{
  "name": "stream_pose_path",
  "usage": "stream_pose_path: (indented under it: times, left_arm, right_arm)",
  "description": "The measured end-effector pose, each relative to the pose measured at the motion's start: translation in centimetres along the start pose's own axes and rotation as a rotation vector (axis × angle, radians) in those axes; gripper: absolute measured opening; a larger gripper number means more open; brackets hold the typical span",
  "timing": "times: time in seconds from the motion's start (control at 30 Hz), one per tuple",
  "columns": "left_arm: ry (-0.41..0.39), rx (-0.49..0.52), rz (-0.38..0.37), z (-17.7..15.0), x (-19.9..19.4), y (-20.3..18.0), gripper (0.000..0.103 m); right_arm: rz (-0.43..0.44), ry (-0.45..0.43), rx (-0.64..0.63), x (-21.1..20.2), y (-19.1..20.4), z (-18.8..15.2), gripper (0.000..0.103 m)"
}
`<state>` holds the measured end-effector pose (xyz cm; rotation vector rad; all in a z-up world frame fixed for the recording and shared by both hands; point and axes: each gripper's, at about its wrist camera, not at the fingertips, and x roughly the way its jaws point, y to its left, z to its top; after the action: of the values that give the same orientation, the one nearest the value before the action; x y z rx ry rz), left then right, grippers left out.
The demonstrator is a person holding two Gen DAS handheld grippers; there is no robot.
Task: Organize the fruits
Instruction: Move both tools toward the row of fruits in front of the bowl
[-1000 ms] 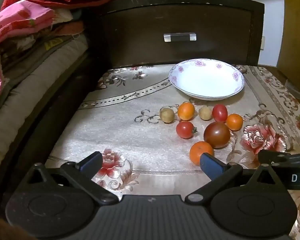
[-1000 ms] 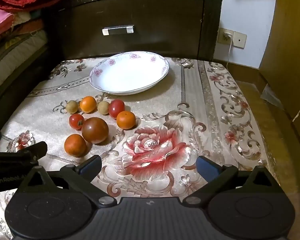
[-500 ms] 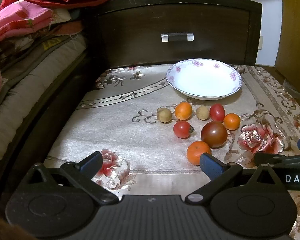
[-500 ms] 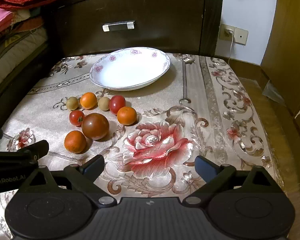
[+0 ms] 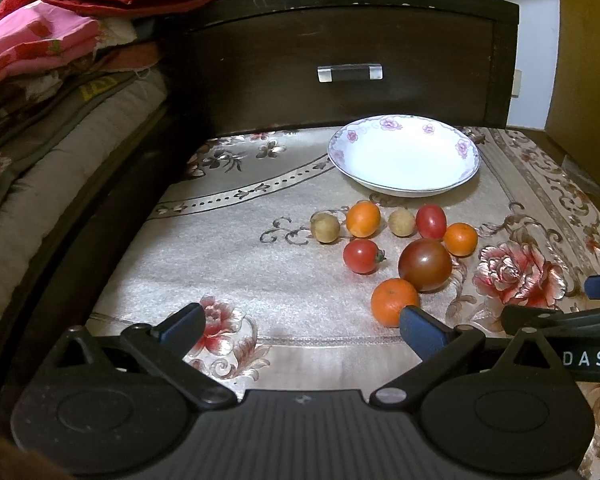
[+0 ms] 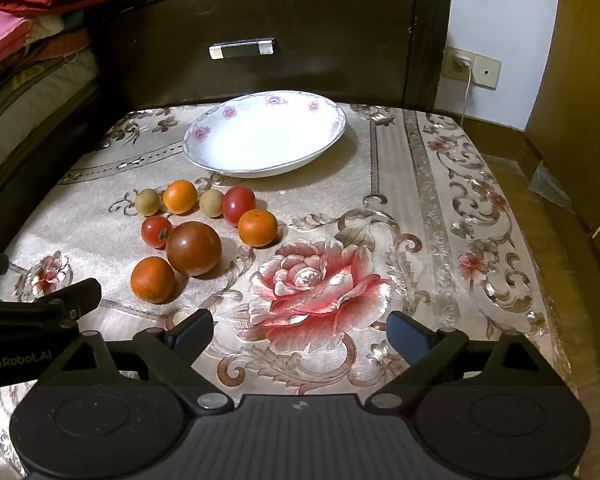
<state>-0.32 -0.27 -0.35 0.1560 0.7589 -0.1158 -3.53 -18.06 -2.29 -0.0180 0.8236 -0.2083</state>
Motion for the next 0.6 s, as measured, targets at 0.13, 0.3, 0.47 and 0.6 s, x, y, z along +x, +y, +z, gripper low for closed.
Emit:
stream_pose_path:
  times: [0.13,0.3,0.47,0.6]
  left_arm:
    - [-0.003,0.006,-0.004,0.0,0.0,0.0,0.103]
    - [-0.013,0.016,-0.012,0.1,0.1,0.1,0.103]
    - [-0.008,0.029,-0.026,0.1,0.4,-0.1,0.103]
    - [-0.016,0.067,-0.043,0.1,0.7,-0.7,0.103]
  right_arm:
    - [0.012,0.005,-0.013,0.2,0.2,0.0,0.086]
    - [0.036,0.012,-0.033,0.7,0.4,0.2,0.08]
    - [0.051,0.019,-0.039,1.2,0.5,0.5,0.076]
    - [0.057,0.014,-0.038,1.3,0.2,0.8,0.075]
